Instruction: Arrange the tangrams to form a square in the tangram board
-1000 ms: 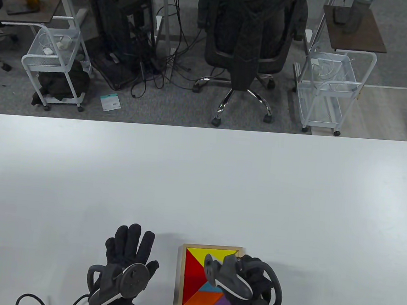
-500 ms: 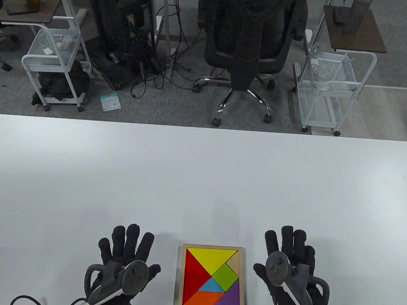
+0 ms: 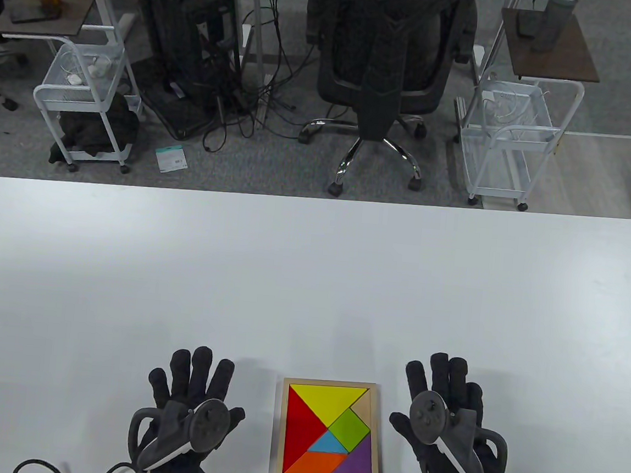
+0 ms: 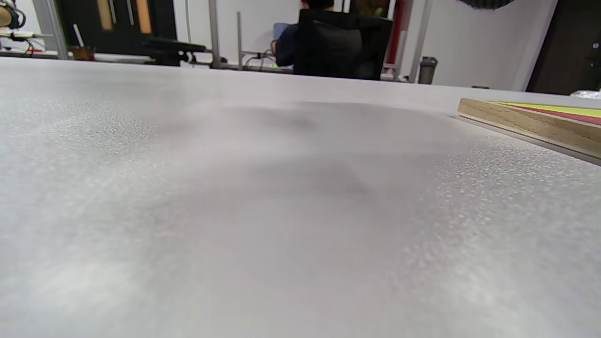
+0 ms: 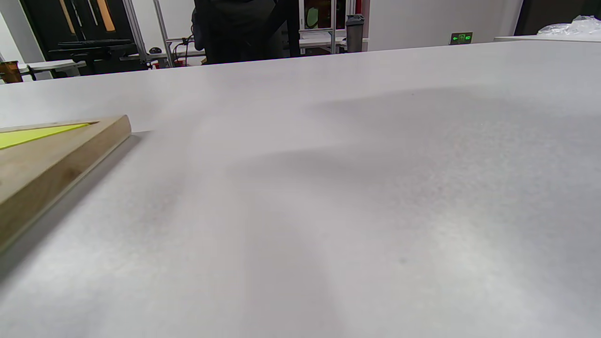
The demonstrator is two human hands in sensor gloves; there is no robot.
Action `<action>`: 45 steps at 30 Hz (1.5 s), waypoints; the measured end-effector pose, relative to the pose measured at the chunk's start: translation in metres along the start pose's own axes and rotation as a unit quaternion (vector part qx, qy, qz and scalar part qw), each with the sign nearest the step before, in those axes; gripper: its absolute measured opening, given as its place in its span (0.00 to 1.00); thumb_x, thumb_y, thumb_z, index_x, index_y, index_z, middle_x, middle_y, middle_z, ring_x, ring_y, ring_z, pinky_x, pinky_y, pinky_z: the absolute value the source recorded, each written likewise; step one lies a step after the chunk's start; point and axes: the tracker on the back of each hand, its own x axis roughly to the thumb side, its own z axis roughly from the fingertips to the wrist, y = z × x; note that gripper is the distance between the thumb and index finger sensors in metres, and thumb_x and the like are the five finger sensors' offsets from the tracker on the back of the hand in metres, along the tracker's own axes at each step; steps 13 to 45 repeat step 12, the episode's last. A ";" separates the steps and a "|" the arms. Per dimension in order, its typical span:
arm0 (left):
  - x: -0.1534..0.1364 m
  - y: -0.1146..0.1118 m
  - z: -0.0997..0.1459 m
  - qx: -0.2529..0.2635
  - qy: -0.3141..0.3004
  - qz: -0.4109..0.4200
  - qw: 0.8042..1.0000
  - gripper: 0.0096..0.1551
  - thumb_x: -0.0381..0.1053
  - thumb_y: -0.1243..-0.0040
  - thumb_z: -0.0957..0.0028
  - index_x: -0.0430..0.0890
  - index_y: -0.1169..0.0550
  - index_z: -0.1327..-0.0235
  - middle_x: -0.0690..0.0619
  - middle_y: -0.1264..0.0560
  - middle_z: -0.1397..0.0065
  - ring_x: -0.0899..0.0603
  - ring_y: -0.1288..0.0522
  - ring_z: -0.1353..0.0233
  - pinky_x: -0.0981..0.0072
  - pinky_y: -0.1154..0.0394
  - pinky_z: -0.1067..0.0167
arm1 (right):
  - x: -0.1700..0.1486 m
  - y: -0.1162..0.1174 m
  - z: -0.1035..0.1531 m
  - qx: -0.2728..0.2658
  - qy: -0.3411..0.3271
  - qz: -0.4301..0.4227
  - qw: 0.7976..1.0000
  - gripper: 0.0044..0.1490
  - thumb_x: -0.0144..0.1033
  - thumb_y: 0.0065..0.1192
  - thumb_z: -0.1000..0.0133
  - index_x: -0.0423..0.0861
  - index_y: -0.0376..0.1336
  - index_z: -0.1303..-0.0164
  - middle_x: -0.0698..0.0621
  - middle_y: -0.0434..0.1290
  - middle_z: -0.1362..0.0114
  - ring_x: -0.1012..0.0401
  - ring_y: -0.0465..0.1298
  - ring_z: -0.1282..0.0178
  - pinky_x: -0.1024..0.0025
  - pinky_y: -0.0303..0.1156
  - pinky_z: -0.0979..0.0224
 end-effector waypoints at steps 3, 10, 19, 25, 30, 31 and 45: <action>0.000 0.000 0.000 0.000 0.001 -0.002 1.000 0.47 0.69 0.62 0.40 0.49 0.59 0.17 0.33 0.69 0.17 0.21 0.71 0.22 0.18 0.69 0.36 | 0.000 0.001 0.001 -0.002 -0.003 0.001 1.000 0.54 0.69 0.39 0.62 0.77 0.23 0.31 0.70 0.09 0.25 0.67 0.08 0.23 0.57 0.22 0.11; 0.000 0.000 -0.001 -0.004 0.003 -0.006 1.000 0.47 0.69 0.62 0.40 0.49 0.59 0.17 0.33 0.69 0.17 0.21 0.71 0.22 0.19 0.69 0.36 | -0.003 0.001 0.002 -0.002 -0.002 -0.006 1.000 0.54 0.69 0.39 0.62 0.77 0.23 0.31 0.69 0.09 0.25 0.67 0.08 0.23 0.57 0.22 0.11; 0.000 -0.001 -0.001 -0.008 0.004 -0.011 1.000 0.47 0.69 0.62 0.40 0.49 0.59 0.17 0.33 0.69 0.17 0.21 0.72 0.22 0.19 0.69 0.36 | -0.004 0.003 0.002 0.000 0.002 -0.004 1.000 0.54 0.69 0.39 0.63 0.77 0.23 0.31 0.69 0.09 0.25 0.66 0.08 0.23 0.56 0.22 0.11; 0.000 -0.001 -0.001 -0.008 0.004 -0.011 1.000 0.47 0.69 0.62 0.40 0.49 0.59 0.17 0.33 0.69 0.17 0.21 0.72 0.22 0.19 0.69 0.36 | -0.004 0.003 0.002 0.000 0.002 -0.004 1.000 0.54 0.69 0.39 0.63 0.77 0.23 0.31 0.69 0.09 0.25 0.66 0.08 0.23 0.56 0.22 0.11; 0.000 -0.001 -0.001 -0.008 0.004 -0.011 1.000 0.47 0.69 0.62 0.40 0.49 0.59 0.17 0.33 0.69 0.17 0.21 0.72 0.22 0.19 0.69 0.36 | -0.004 0.003 0.002 0.000 0.002 -0.004 1.000 0.54 0.69 0.39 0.63 0.77 0.23 0.31 0.69 0.09 0.25 0.66 0.08 0.23 0.56 0.22 0.11; 0.000 -0.001 -0.001 -0.008 0.004 -0.011 1.000 0.47 0.69 0.62 0.40 0.49 0.59 0.17 0.33 0.69 0.17 0.21 0.72 0.22 0.19 0.69 0.36 | -0.004 0.003 0.002 0.000 0.002 -0.004 1.000 0.54 0.69 0.39 0.63 0.77 0.23 0.31 0.69 0.09 0.25 0.66 0.08 0.23 0.56 0.22 0.11; 0.000 -0.001 -0.001 -0.008 0.004 -0.011 1.000 0.47 0.69 0.62 0.40 0.49 0.59 0.17 0.33 0.69 0.17 0.21 0.72 0.22 0.19 0.69 0.36 | -0.004 0.003 0.002 0.000 0.002 -0.004 1.000 0.54 0.69 0.39 0.63 0.77 0.23 0.31 0.69 0.09 0.25 0.66 0.08 0.23 0.56 0.22 0.11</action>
